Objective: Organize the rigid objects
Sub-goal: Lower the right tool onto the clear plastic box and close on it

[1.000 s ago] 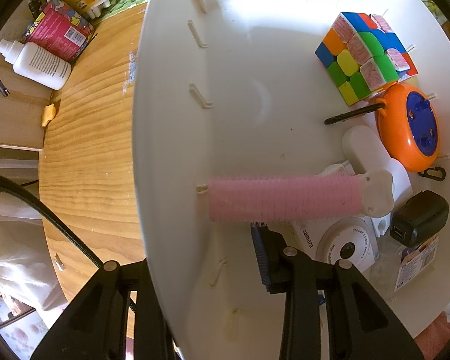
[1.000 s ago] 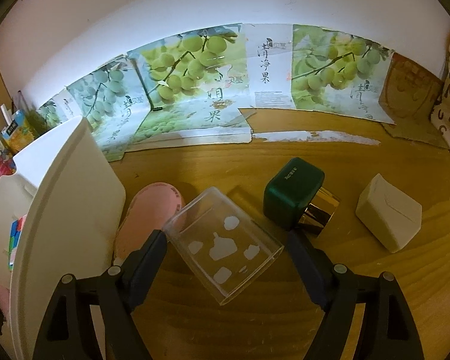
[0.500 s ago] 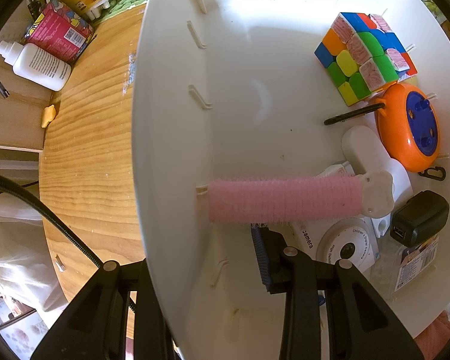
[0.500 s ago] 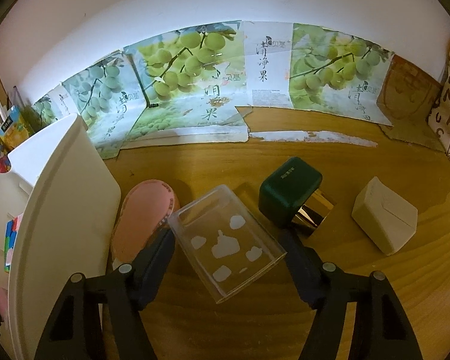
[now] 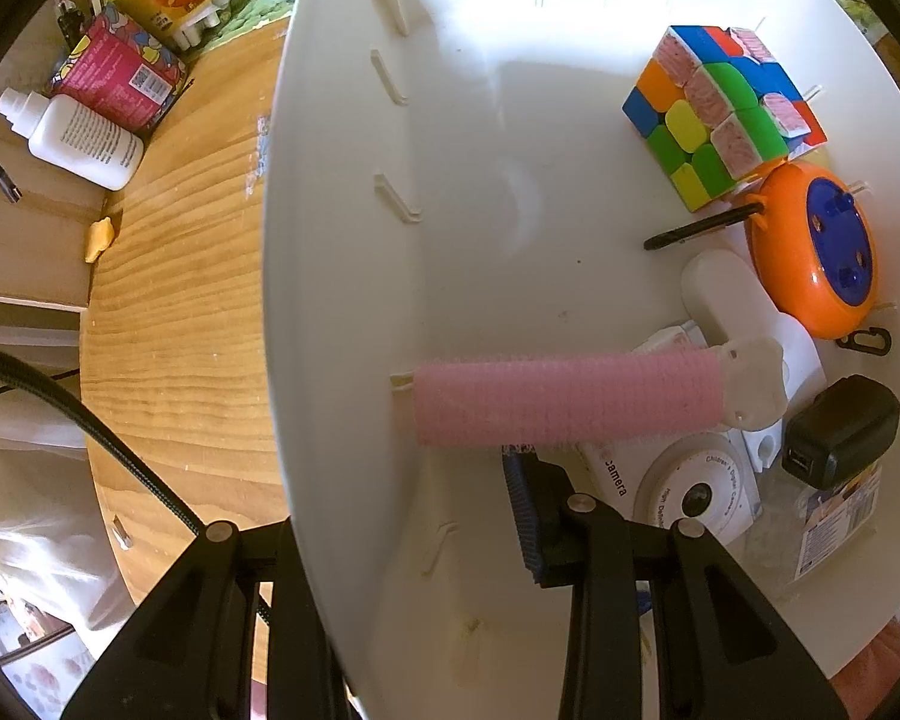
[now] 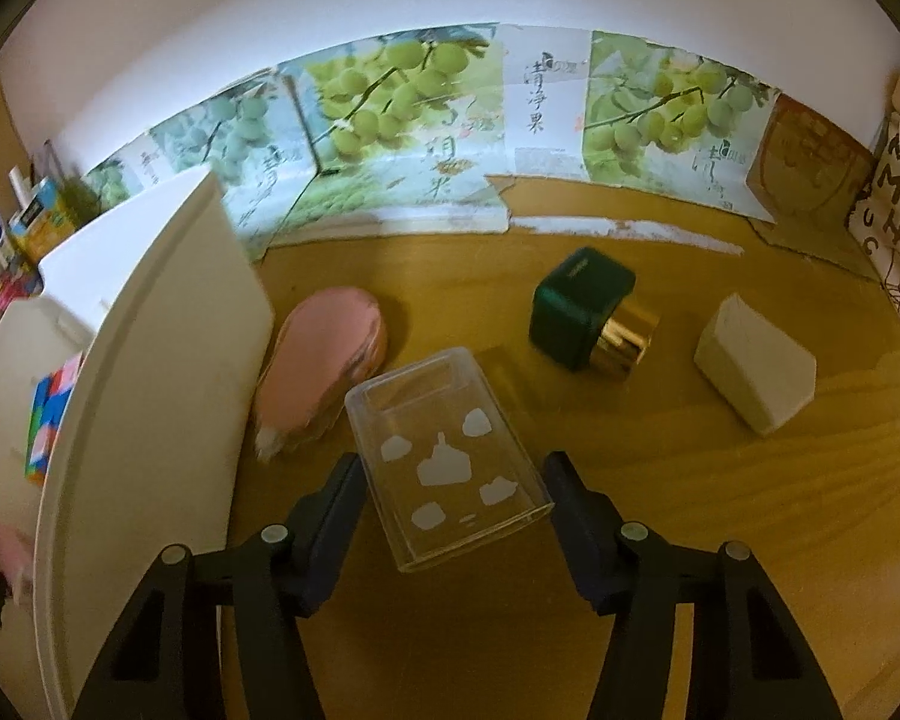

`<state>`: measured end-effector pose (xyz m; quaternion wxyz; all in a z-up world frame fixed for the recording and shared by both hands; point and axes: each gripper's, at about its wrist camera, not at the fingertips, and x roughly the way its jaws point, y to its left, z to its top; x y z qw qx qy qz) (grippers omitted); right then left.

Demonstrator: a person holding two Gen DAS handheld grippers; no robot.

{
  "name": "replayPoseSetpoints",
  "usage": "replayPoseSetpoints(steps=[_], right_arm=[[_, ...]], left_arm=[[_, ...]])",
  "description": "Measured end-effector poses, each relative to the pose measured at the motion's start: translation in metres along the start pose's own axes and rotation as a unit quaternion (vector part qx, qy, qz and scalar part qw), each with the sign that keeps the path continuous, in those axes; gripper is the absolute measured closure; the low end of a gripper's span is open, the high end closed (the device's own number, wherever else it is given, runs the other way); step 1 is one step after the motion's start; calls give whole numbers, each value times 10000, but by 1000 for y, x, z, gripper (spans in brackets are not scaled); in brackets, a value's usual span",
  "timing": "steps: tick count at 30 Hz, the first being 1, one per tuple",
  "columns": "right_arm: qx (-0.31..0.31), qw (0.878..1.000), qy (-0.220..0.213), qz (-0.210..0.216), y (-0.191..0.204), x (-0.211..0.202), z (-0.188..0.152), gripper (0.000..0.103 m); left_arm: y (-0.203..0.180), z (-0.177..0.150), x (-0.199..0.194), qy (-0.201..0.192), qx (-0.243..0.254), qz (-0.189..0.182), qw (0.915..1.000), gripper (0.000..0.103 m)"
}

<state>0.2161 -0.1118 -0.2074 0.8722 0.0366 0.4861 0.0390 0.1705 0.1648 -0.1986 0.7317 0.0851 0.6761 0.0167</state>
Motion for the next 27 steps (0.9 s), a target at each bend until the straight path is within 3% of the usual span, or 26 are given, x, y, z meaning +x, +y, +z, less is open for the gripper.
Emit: replayPoseSetpoints(steps=[18, 27], right_arm=[[110, 9995, 168, -225, 17, -56, -56, 43], [224, 9984, -28, -518, 21, -90, -69, 43]], left_arm=[[11, -10, -4, -141, 161, -269, 9994, 69], [33, -10, 0, -85, 142, -425, 9990, 92]])
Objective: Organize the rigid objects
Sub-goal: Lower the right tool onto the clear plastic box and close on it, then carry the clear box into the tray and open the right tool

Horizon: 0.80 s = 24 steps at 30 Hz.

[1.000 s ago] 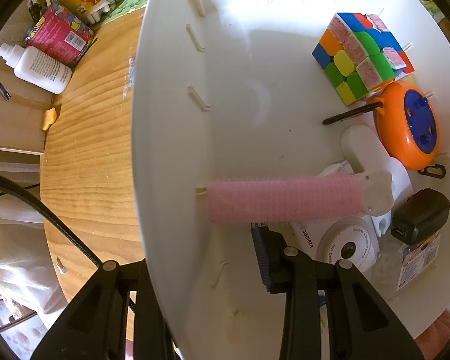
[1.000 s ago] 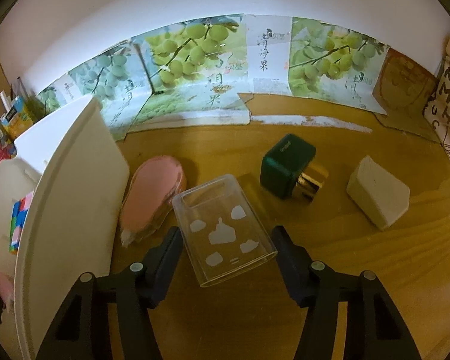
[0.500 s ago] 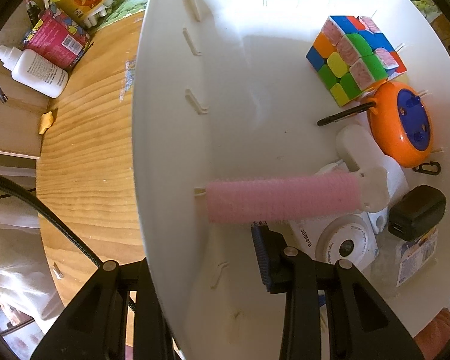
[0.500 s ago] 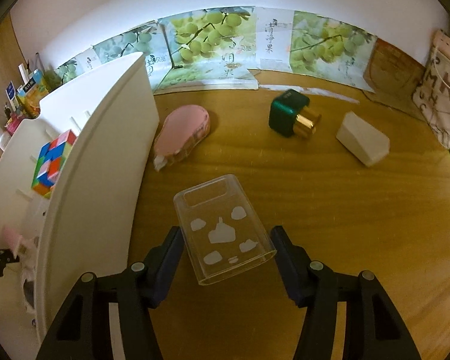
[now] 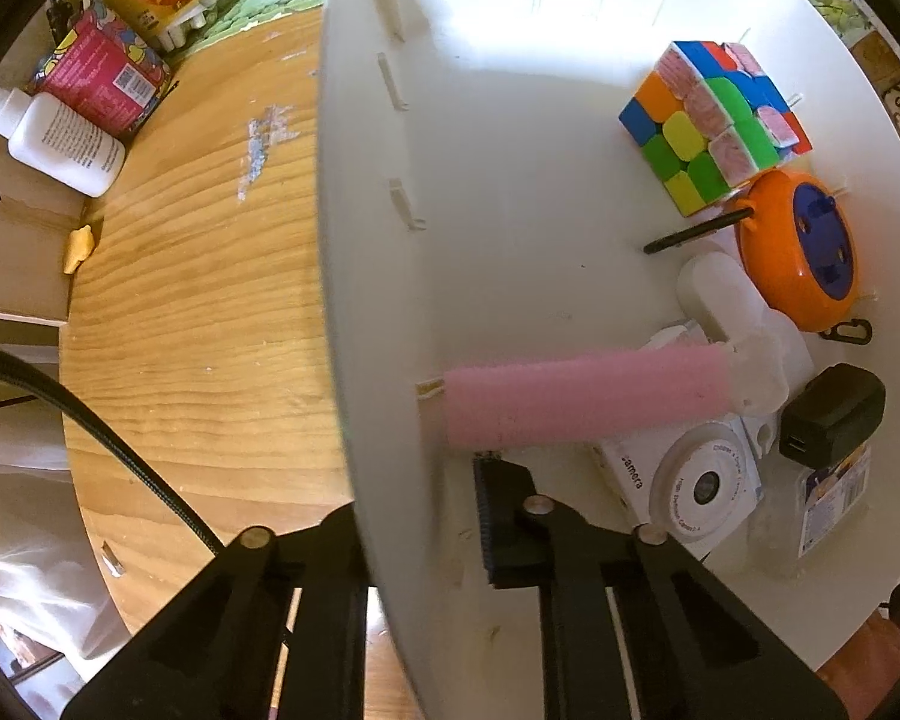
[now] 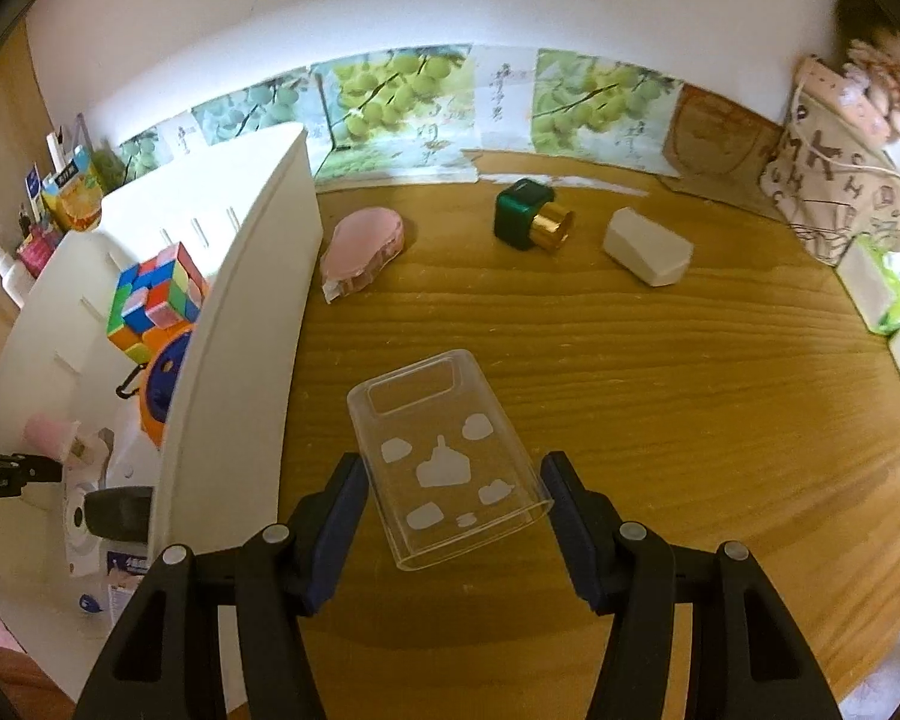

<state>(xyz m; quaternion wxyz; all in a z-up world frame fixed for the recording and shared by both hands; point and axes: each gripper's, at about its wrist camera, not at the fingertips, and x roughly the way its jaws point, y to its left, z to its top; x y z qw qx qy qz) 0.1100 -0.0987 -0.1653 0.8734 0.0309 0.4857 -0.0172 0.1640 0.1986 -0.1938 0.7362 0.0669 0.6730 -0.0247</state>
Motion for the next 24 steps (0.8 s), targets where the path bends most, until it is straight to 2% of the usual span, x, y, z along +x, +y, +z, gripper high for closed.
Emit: replayPoseSetpoints(steps=[3, 12, 18, 24], right_arm=[[77, 9999, -104, -35, -1, -11, -1, 43], [47, 9991, -426, -42, 10, -46, 7, 43], [-256, 9975, -644, 127, 31, -66, 17, 43], [-641, 9948, -683, 407, 59, -73, 25, 43]], left_arm=[[4, 0, 0, 4, 70, -6, 10000, 96], [14, 0, -2, -19, 220, -106, 9997, 97], [14, 2, -4, -18, 80, -294, 9995, 98], [17, 2, -6, -91, 85, -339, 9993, 98]])
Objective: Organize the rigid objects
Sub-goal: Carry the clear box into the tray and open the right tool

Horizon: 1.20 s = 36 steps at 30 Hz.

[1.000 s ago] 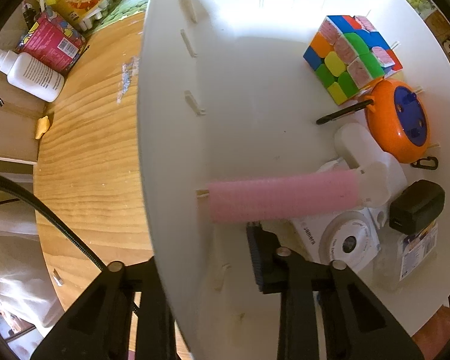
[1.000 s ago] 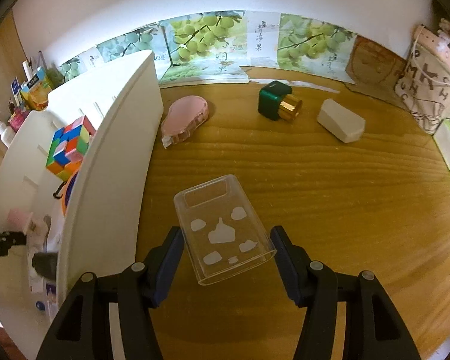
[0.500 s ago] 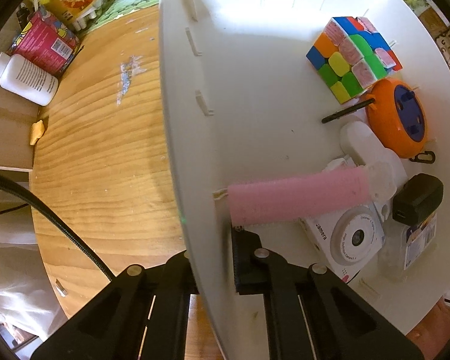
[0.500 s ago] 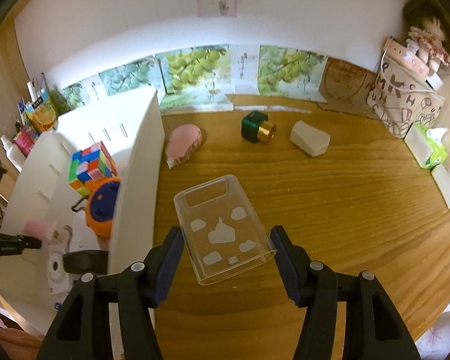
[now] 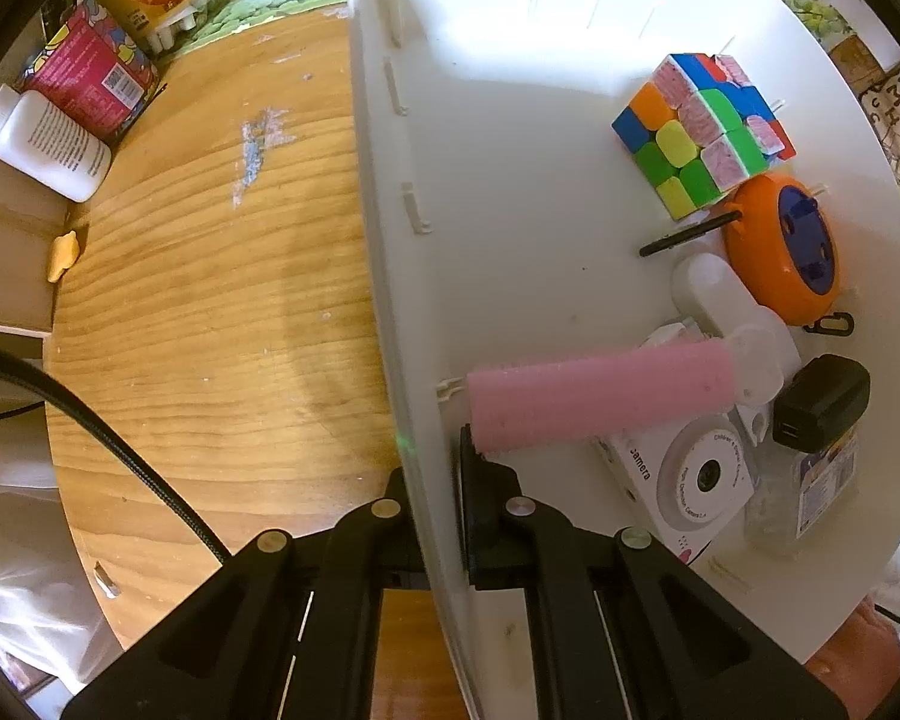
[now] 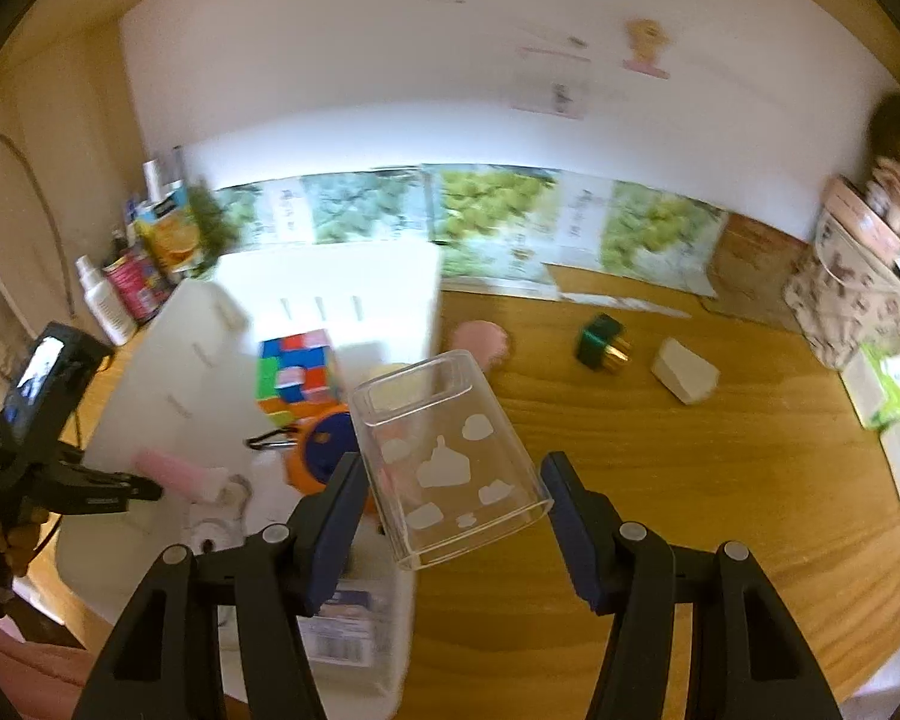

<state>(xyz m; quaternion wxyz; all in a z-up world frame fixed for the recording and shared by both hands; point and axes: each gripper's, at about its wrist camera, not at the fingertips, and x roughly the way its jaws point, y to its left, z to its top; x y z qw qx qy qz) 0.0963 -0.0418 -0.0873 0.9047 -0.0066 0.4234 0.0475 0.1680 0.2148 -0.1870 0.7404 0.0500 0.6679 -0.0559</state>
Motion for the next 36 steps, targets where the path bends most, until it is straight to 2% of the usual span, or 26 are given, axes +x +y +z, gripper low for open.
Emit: replayPoseSetpoints(steps=[10, 19, 22, 27, 30, 36], right_arm=[[-715, 9959, 202, 516, 52, 10, 1, 43], [-1625, 9819, 464, 854, 100, 20, -11, 42], [-1819, 9785, 412, 876, 107, 18, -13, 35], [-1773, 9801, 358, 817, 103, 18, -10, 32], [-1578, 9839, 350, 762, 93, 21, -7, 27], [-1066, 9917, 251, 671, 65, 25, 2, 26]], left_arm=[[-6, 1, 0, 17, 24, 88, 10000, 98], [-13, -3, 3, 19, 185, 195, 9996, 98], [-15, -3, 4, 33, 189, 198, 9996, 98], [-14, -3, 7, 52, 176, 203, 9996, 97], [-15, -4, 7, 34, 209, 241, 9995, 96], [-18, -4, 5, 61, 234, 273, 9993, 96]])
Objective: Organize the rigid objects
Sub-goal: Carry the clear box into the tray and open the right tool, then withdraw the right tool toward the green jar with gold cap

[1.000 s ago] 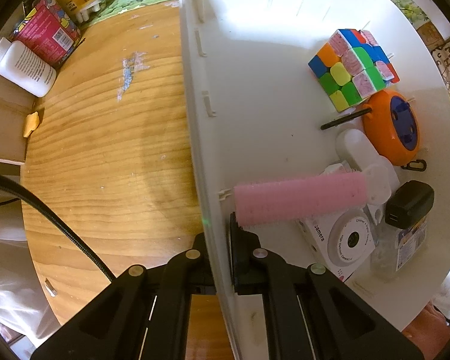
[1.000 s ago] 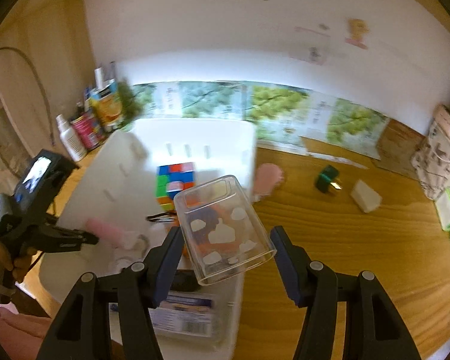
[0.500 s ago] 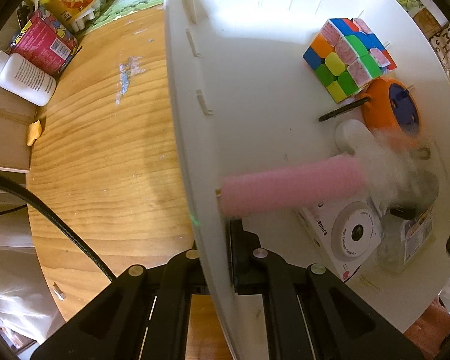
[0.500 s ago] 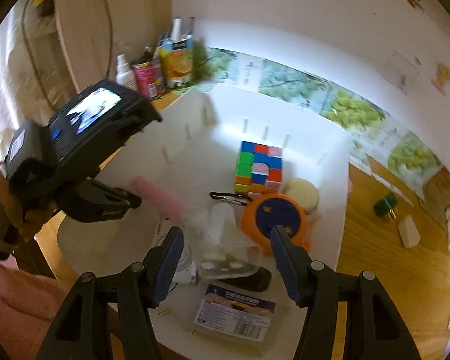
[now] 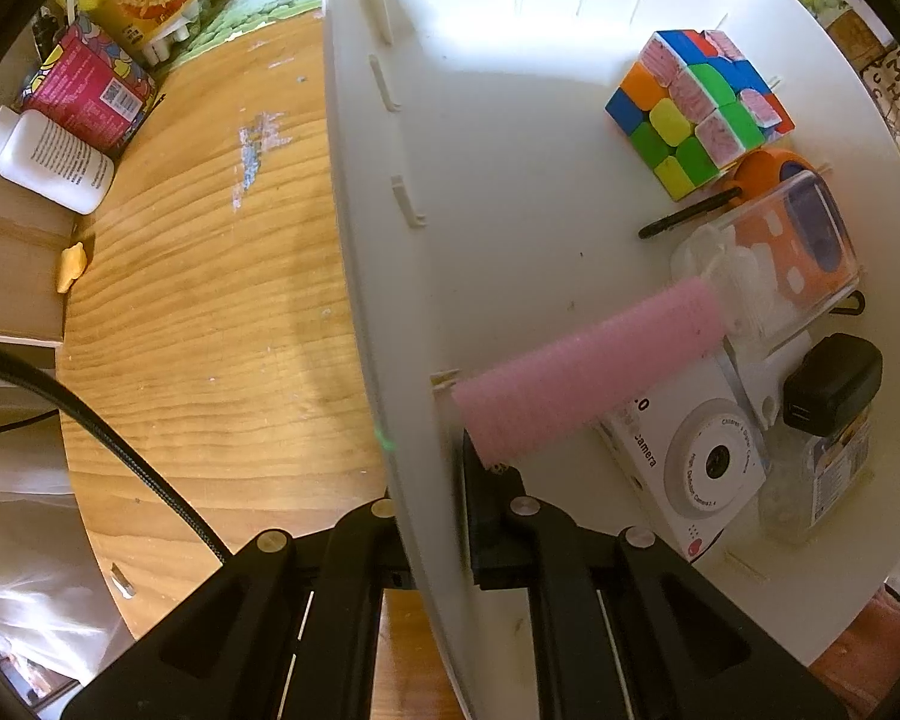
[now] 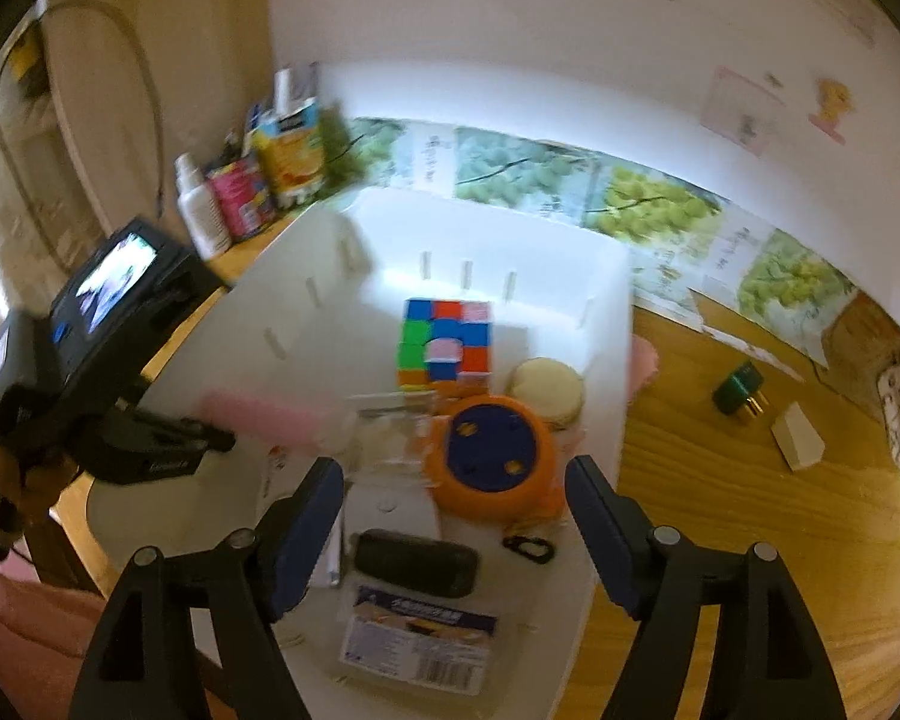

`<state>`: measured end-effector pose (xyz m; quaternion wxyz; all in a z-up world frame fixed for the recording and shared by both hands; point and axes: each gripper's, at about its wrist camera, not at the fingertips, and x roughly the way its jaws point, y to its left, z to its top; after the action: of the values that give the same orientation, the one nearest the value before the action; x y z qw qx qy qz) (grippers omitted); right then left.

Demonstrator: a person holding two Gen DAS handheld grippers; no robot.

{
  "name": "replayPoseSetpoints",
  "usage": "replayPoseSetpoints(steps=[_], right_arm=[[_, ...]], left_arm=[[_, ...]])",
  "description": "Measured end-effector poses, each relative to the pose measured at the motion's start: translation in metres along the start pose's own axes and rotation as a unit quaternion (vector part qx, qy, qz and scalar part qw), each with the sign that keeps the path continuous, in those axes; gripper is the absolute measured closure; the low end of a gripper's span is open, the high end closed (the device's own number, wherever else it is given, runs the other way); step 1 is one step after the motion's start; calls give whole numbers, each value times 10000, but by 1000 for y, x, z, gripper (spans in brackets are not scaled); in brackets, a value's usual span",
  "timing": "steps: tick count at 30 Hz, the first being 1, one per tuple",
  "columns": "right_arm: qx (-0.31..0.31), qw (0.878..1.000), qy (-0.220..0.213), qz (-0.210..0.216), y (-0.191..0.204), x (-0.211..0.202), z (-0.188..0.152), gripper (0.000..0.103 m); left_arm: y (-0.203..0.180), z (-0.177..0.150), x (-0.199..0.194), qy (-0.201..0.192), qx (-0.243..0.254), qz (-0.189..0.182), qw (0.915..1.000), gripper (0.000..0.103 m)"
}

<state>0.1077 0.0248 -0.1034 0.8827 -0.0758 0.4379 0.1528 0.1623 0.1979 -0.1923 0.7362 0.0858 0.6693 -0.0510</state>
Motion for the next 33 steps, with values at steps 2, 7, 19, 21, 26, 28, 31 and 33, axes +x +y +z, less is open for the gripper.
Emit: replayPoseSetpoints(steps=[2, 7, 19, 21, 26, 28, 31, 33], right_arm=[[165, 9998, -71, -116, -11, -1, 2, 24], [432, 9980, -180, -436, -38, -3, 8, 23], [983, 9878, -328, -1165, -111, -5, 38, 22], [1126, 9858, -336, -1200, -124, -3, 42, 22], [1577, 9774, -295, -1379, -159, 7, 50, 22], [1762, 9743, -237, -1385, -171, 14, 52, 22], [1973, 9694, -118, -1458, -186, 25, 54, 22], [2103, 9660, -24, -1507, -194, 33, 54, 22]], left_arm=[[-1, 1, 0, 12, 16, 14, 10000, 96], [-2, 3, 1, 45, 21, 33, 10000, 95], [5, 6, 2, 61, -102, -31, 9999, 95], [7, 6, 2, 66, -125, -41, 9999, 95], [9, 7, 2, 79, -136, -51, 9999, 95], [10, 7, 1, 79, -177, -54, 9998, 94], [13, 7, 2, 92, -271, -93, 9995, 94], [16, 7, 2, 94, -325, -118, 9994, 93]])
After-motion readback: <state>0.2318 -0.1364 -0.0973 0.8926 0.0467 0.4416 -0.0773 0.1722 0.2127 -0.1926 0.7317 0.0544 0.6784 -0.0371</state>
